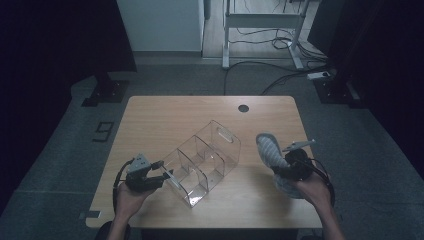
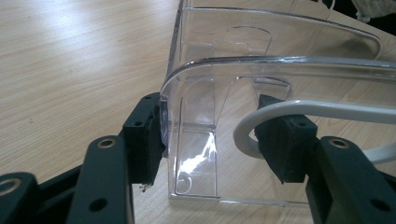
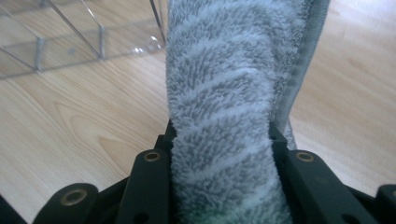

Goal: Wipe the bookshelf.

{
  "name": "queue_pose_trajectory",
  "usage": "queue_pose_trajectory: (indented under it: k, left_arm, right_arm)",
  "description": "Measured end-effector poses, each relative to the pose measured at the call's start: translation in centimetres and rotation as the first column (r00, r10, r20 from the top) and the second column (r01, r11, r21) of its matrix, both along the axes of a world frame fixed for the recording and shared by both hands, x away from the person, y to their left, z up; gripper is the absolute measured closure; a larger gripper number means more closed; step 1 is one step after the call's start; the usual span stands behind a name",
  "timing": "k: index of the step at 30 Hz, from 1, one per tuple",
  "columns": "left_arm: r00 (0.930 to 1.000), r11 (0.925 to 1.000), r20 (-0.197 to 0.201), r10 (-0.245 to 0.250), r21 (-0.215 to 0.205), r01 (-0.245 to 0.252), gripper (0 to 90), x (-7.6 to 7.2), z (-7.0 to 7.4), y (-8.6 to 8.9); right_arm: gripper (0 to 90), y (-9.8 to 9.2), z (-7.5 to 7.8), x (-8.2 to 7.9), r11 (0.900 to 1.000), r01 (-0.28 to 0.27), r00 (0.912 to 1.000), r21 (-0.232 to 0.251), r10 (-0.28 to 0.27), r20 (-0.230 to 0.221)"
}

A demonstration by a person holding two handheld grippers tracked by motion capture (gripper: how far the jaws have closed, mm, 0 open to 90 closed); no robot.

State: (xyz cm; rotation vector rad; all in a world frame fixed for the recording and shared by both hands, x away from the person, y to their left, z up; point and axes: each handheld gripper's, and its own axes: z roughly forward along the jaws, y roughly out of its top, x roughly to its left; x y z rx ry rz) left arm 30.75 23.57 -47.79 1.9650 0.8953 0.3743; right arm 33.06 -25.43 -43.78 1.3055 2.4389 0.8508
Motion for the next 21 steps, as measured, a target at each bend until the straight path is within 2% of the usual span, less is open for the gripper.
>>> queue_pose_trajectory:
  k: [7, 21]
  left_arm:
    - [1.0, 1.0, -0.002, -0.003, 0.006, 0.003, 43.8, 0.0, 0.1, 0.0]
    - [0.9998, 0.9995, 0.003, -0.018, 0.024, 0.018, 43.9, -0.2, 0.2, -0.2]
  right_arm:
    - [64.6, 1.0, 1.9, 0.7, 0.999, -0.024, 0.9996, 0.024, 0.024, 0.015]
    - [64.6, 4.1, 5.4, 2.9, 0.997, -0.072, 0.9961, 0.029, 0.07, 0.054]
